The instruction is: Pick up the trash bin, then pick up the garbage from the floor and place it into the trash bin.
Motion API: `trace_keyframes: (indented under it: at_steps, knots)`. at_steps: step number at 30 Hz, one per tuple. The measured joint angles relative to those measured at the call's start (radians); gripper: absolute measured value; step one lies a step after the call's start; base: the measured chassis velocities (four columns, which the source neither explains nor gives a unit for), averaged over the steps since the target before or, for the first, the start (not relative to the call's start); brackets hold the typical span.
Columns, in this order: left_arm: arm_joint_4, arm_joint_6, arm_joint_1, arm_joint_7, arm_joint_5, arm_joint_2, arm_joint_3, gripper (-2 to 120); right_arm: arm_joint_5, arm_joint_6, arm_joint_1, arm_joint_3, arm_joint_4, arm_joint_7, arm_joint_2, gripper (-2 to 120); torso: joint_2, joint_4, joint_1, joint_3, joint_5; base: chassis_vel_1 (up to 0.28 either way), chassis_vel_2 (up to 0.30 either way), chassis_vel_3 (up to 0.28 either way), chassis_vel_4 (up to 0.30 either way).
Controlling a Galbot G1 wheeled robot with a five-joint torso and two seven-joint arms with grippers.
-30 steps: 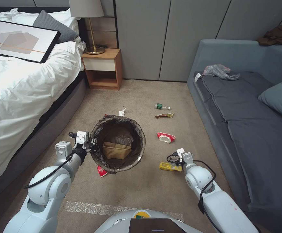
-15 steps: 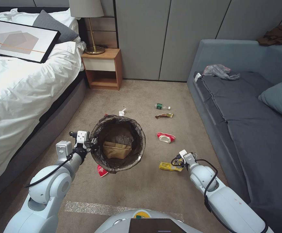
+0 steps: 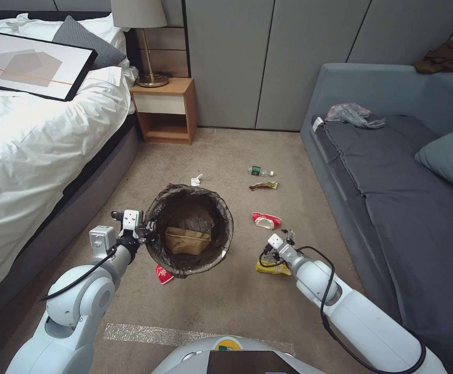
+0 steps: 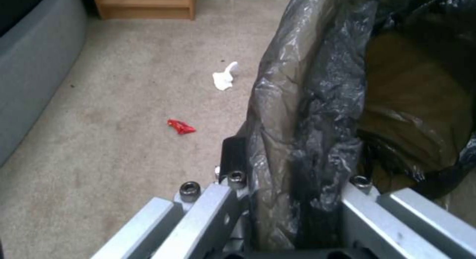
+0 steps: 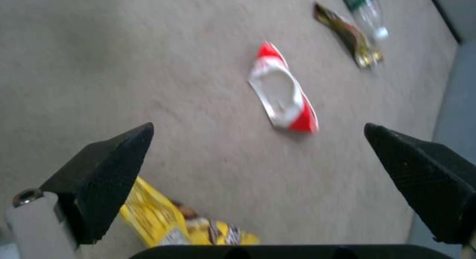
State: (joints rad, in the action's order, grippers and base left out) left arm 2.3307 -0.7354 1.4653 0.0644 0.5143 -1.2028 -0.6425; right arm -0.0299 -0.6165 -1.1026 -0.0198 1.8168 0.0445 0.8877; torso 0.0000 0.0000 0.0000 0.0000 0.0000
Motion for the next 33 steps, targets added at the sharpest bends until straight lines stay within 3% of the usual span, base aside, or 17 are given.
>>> trace_keyframes:
  at_steps: [9,17,33]
  knots:
    - [0.001,0.0,0.004,-0.001,-0.001,-0.004,-0.012,0,-0.004,0.028,0.083,-0.152,-0.067,-0.001,0.025,100,0.0,0.0001,0.0,0.0,0.0,0.0,0.0,0.0,0.0]
    - [-0.003,0.0,0.002,-0.002,0.001,0.0,-0.015,0,0.012,0.062,0.082,-0.209,-0.149,-0.001,0.063,100,0.0,0.0,0.0,0.0,0.0,0.0,0.0,0.0,0.0]
    - [-0.006,0.0,0.0,-0.002,0.004,0.007,-0.012,0,0.053,0.109,0.017,-0.172,-0.228,-0.01,0.082,100,0.0,-0.0001,0.0,0.0,0.0,0.0,0.0,0.0,0.0]
